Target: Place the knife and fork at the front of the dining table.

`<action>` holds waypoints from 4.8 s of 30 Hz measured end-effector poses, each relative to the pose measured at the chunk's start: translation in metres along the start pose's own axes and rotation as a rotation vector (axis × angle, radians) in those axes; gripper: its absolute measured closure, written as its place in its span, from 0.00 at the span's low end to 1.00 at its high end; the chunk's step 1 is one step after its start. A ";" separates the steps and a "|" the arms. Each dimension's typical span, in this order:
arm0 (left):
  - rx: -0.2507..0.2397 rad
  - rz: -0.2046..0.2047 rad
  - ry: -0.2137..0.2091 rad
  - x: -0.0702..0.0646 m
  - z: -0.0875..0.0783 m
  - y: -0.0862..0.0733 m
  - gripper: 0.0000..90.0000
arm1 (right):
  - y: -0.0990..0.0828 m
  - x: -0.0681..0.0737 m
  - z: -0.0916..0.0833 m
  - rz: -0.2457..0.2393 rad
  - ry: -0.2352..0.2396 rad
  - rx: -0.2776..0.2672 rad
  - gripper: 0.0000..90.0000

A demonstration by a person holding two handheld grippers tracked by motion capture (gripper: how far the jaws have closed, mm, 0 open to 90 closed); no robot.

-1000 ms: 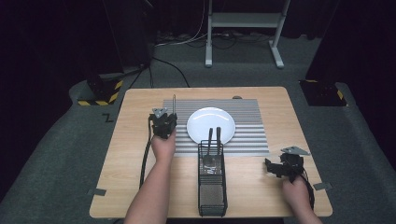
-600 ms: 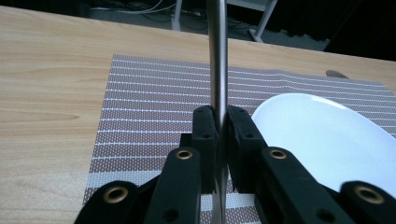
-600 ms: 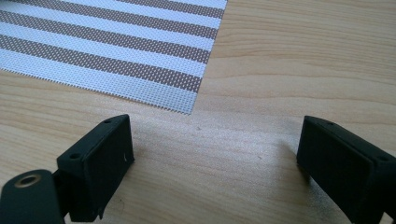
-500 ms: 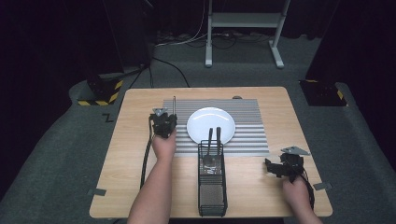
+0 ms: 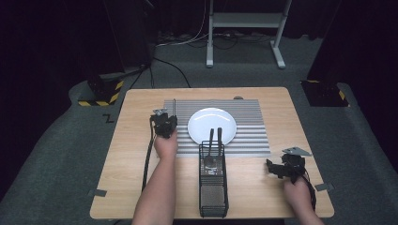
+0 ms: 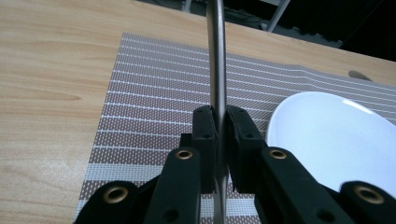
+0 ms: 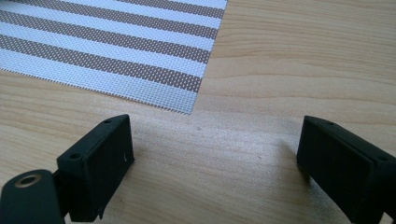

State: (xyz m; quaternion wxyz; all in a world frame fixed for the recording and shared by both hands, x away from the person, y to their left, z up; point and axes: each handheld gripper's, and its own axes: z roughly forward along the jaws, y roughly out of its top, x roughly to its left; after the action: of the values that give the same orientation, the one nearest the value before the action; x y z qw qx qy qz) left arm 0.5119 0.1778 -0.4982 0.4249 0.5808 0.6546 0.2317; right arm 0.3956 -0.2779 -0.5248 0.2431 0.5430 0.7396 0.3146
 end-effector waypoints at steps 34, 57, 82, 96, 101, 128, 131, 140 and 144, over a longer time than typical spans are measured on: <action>0.115 -0.009 0.057 -0.002 0.021 -0.003 0.91 | 0.000 0.000 0.000 0.001 0.000 0.001 0.12; 0.051 0.074 0.123 0.006 -0.015 0.003 0.70 | 0.000 0.000 0.000 -0.002 0.003 0.000 0.12; 0.100 0.230 0.027 0.040 -0.120 -0.067 0.11 | 0.000 0.000 0.000 -0.002 0.003 0.001 0.12; 0.157 0.274 0.073 0.065 -0.147 -0.113 0.11 | -0.002 0.003 -0.004 -0.023 -0.008 -0.025 0.15; 0.185 0.298 0.090 0.062 -0.144 -0.113 0.11 | -0.003 0.004 -0.014 -0.008 0.015 -0.097 0.15; 0.187 0.297 0.083 0.061 -0.144 -0.114 0.09 | 0.058 0.090 -0.070 -0.005 0.242 -0.508 0.17; 0.187 0.297 0.083 0.061 -0.144 -0.114 0.09 | 0.065 0.106 -0.067 -0.029 0.253 -0.526 0.18; 0.200 0.310 0.068 0.061 -0.143 -0.113 0.05 | 0.078 0.139 -0.063 -0.054 0.325 -0.582 0.37; 0.201 0.311 0.067 0.061 -0.143 -0.113 0.05 | 0.082 0.151 -0.062 -0.081 0.346 -0.599 0.53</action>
State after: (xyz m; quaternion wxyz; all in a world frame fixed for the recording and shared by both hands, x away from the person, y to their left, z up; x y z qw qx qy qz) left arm 0.3321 0.2392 -0.5301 0.3020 0.7064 0.5905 0.2473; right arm 0.3609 -0.1282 -0.4253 0.2748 0.3564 0.6657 0.5953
